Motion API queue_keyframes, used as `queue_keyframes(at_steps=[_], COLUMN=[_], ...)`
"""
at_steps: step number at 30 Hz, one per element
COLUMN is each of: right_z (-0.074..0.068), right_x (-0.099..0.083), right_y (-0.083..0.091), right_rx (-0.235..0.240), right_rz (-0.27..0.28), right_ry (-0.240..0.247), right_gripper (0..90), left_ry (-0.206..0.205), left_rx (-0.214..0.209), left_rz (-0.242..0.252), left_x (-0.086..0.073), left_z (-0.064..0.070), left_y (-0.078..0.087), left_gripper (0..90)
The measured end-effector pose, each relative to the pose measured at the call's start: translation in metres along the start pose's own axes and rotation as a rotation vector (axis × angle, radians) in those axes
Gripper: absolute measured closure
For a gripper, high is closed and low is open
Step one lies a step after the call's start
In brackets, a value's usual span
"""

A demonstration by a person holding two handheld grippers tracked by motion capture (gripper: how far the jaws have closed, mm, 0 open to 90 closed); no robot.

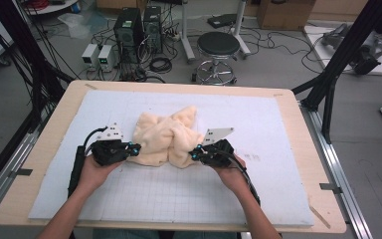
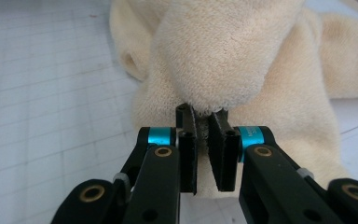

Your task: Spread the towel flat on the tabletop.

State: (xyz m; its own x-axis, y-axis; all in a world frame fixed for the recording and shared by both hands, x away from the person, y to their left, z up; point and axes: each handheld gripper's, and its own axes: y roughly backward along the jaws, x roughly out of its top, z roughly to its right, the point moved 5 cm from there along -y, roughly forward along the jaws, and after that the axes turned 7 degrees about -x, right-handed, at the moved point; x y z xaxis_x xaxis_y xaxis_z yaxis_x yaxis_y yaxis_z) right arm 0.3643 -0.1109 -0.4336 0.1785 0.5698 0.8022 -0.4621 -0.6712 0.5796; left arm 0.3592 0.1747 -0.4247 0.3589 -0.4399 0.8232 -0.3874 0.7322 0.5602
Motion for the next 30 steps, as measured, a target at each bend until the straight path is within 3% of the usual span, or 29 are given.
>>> queue_keyframes(at_steps=[1, 3, 4, 8, 9, 10, 11, 12, 14, 19, 21, 22, 23, 24, 25, 26, 28, 30], right_z=[0.000, -0.001, -0.001, 0.000, 0.004, 0.004, 0.007, 0.007, 0.013, 0.022, 0.027, 0.030, 0.033, 0.033, 0.037, 0.037, 0.043, 0.043], right_x=[0.000, 0.002, 0.002, 0.008, 0.014, 0.014, 0.021, 0.021, 0.032, 0.039, 0.035, 0.031, 0.020, 0.020, 0.006, 0.006, -0.014, -0.017], right_y=[0.000, 0.021, 0.021, 0.047, 0.064, 0.064, 0.079, 0.079, 0.101, 0.119, 0.118, 0.113, 0.096, 0.096, 0.078, 0.078, 0.057, 0.054], right_rx=[0.000, 0.001, 0.001, -0.018, -0.035, -0.035, -0.047, -0.047, -0.067, -0.075, -0.079, -0.079, -0.073, -0.073, -0.070, -0.070, -0.048, -0.039], right_rz=[0.000, 0.026, 0.026, 0.046, 0.051, 0.051, 0.066, 0.066, 0.085, 0.100, 0.078, 0.062, 0.016, 0.016, -0.039, -0.039, -0.083, -0.100], right_ry=[0.000, 0.002, 0.002, 0.018, 0.037, 0.037, 0.039, 0.039, 0.047, 0.042, 0.024, 0.020, -0.004, -0.004, -0.032, -0.032, -0.086, -0.101], right_gripper=[83.3, 83.7, 83.7, 83.7, 83.7, 83.7, 83.7, 83.7, 83.7, 83.6, 83.5, 83.4, 83.1, 83.1, 82.8, 82.8, 80.0, 77.9], left_ry=[-0.005, -0.020, -0.031, -0.079, -0.089, -0.094, -0.109, -0.115, -0.124, -0.154, -0.158, -0.140, -0.128, -0.121, -0.107, -0.099, -0.059, -0.030], left_rx=[0.002, 0.005, 0.009, 0.021, 0.028, 0.033, 0.036, 0.037, 0.040, 0.040, 0.047, 0.044, 0.040, 0.037, 0.033, 0.026, -0.013, -0.037], left_rz=[0.012, 0.035, 0.040, 0.067, 0.078, 0.088, 0.094, 0.105, 0.124, 0.138, 0.117, 0.114, 0.102, 0.092, 0.071, 0.061, 0.046, 0.035], left_x=[0.002, 0.009, 0.012, 0.028, 0.033, 0.038, 0.043, 0.047, 0.057, 0.069, 0.065, 0.062, 0.058, 0.054, 0.047, 0.043, 0.030, 0.021], left_z=[0.003, 0.010, 0.013, 0.028, 0.030, 0.034, 0.036, 0.039, 0.043, 0.051, 0.048, 0.045, 0.041, 0.038, 0.032, 0.029, 0.020, 0.015], left_y=[0.005, 0.017, 0.022, 0.042, 0.047, 0.052, 0.057, 0.062, 0.072, 0.085, 0.079, 0.073, 0.066, 0.060, 0.049, 0.043, 0.027, 0.020], left_gripper=[86.4, 86.5, 86.5, 86.6, 86.7, 86.7, 86.7, 86.7, 86.8, 86.8, 86.8, 86.8, 86.6, 86.6, 85.7, 85.7, 78.5, 74.5])
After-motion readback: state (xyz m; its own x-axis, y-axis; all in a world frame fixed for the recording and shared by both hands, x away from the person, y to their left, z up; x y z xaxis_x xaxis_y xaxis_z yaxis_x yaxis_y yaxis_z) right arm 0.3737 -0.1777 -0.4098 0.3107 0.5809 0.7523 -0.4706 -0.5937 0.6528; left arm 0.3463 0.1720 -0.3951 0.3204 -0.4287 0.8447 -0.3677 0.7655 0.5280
